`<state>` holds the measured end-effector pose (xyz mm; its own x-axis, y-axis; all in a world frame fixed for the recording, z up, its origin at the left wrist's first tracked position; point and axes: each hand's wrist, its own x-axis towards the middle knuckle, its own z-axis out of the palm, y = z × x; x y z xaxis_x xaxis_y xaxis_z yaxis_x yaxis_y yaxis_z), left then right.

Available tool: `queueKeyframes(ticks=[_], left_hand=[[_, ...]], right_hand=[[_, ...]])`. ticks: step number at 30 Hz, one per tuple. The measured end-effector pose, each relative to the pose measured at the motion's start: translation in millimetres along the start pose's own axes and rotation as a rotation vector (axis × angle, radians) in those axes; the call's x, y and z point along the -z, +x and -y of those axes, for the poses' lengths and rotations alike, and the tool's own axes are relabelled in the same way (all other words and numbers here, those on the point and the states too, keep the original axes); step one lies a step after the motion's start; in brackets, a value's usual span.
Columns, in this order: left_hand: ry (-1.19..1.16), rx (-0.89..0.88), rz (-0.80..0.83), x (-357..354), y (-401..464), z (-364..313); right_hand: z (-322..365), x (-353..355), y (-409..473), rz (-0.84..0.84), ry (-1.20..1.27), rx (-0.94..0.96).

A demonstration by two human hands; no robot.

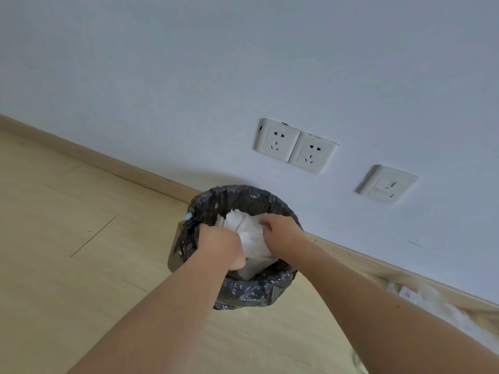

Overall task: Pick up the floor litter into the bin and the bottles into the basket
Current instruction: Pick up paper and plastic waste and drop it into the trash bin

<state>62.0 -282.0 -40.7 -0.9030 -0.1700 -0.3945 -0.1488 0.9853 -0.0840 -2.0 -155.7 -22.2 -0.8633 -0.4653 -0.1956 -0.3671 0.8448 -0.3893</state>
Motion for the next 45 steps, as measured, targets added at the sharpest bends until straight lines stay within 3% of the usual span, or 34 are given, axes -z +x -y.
queueKeyframes(ticks=[5, 11, 14, 19, 22, 26, 29, 33, 36, 41, 45], left_hand=[[0.03, 0.057, -0.33, 36, -17, -29], [0.0, -0.131, -0.5, 51, -43, -136], [-0.106, -0.274, -0.429, 43, -54, -205], [-0.168, -0.347, -0.084, 4, -46, -294], [-0.194, -0.369, 0.104, -32, -38, -333], [-0.122, -0.378, 0.202, -85, -28, -369], [-0.007, -0.358, 0.196, -115, -24, -380], [0.122, -0.347, 0.008, -138, -23, -379], [0.1, -0.337, -0.085, -147, -18, -371], [0.074, -0.377, -0.07, -148, -17, -357], [-0.158, -0.272, -0.068, -136, -22, -346]], right_hand=[[-49, 58, -44, -0.207, 0.069, -0.011], [-175, 80, -133, -0.279, 0.113, -0.221], [-249, 75, -177, -0.248, 0.103, -0.365], [-340, 35, -228, -0.13, 0.139, -0.535], [-367, 5, -237, 0.025, 0.116, -0.526], [-389, -18, -231, 0.125, -0.007, -0.423], [-399, -35, -226, 0.146, -0.125, -0.388], [-405, -50, -223, 0.07, -0.201, -0.358], [-409, -48, -221, -0.016, -0.143, -0.356], [-411, -37, -223, -0.078, -0.055, -0.38], [-403, -15, -225, -0.141, 0.099, -0.473]])
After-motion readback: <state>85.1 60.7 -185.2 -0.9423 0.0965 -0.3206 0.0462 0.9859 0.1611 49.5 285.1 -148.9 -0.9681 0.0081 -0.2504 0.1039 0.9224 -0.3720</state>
